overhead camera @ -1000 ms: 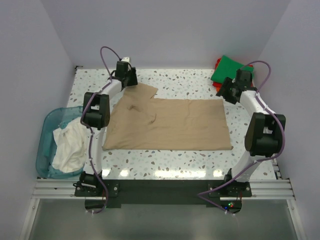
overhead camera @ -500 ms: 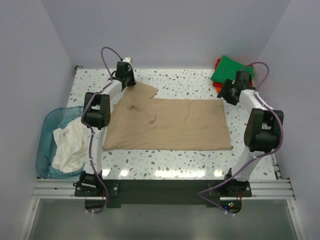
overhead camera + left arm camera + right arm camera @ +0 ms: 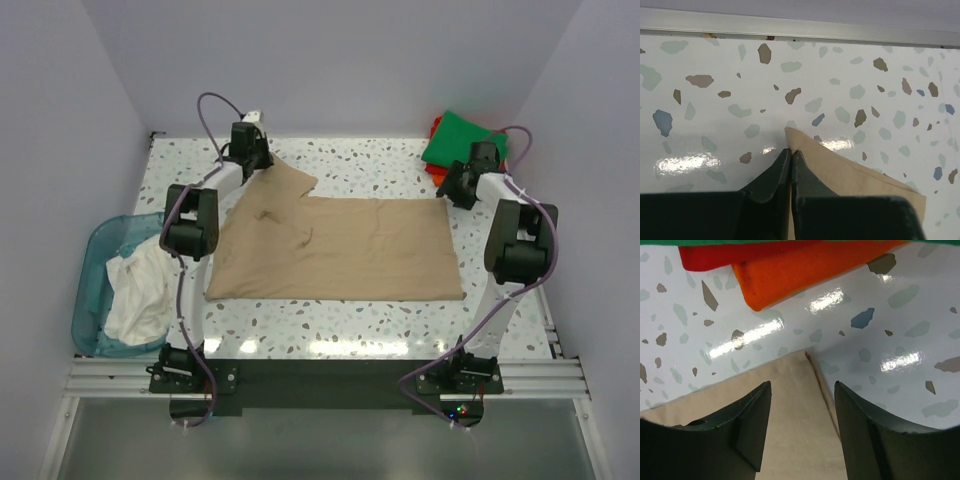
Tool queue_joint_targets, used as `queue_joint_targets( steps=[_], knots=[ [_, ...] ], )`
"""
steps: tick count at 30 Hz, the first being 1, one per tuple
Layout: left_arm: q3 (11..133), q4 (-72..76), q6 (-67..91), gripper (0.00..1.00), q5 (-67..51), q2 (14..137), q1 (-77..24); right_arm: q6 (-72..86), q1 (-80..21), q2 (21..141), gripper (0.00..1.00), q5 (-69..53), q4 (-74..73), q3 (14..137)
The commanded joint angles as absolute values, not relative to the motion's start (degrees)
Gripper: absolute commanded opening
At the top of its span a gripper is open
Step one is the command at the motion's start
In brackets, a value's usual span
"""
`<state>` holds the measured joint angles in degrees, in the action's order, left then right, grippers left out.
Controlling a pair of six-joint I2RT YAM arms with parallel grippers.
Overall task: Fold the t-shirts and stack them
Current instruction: Fold the tshirt
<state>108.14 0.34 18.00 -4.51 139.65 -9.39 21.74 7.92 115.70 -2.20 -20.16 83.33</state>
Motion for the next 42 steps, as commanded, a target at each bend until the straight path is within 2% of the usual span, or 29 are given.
queue_joint_targets(
  steps=[1,9,15,22,34,42],
  knots=[
    [107.14,7.38,19.86,0.0,-6.41,133.69,-8.53,21.71,8.0,118.12,0.56,-2.37,-20.04,86.31],
    [106.35,8.61,21.62,0.0,-8.26,133.07,-8.0,22.41,8.0,120.85,0.48,-2.02,-20.04,87.63],
    [106.35,8.96,21.88,0.0,-8.79,132.8,-8.0,22.85,7.91,122.17,0.38,-1.41,-20.56,89.21],
    [106.79,8.88,21.8,0.0,-9.32,132.63,-7.91,22.85,7.91,123.66,0.32,-0.88,-21.79,91.31],
    [108.37,8.0,22.24,0.0,-10.11,132.45,-7.56,22.24,8.0,124.46,0.0,-0.7,-23.91,93.25],
    [108.28,7.56,22.85,0.0,-11.42,130.35,-6.42,23.2,8.09,121.64,0.0,-0.18,-21.98,92.11]
  ],
)
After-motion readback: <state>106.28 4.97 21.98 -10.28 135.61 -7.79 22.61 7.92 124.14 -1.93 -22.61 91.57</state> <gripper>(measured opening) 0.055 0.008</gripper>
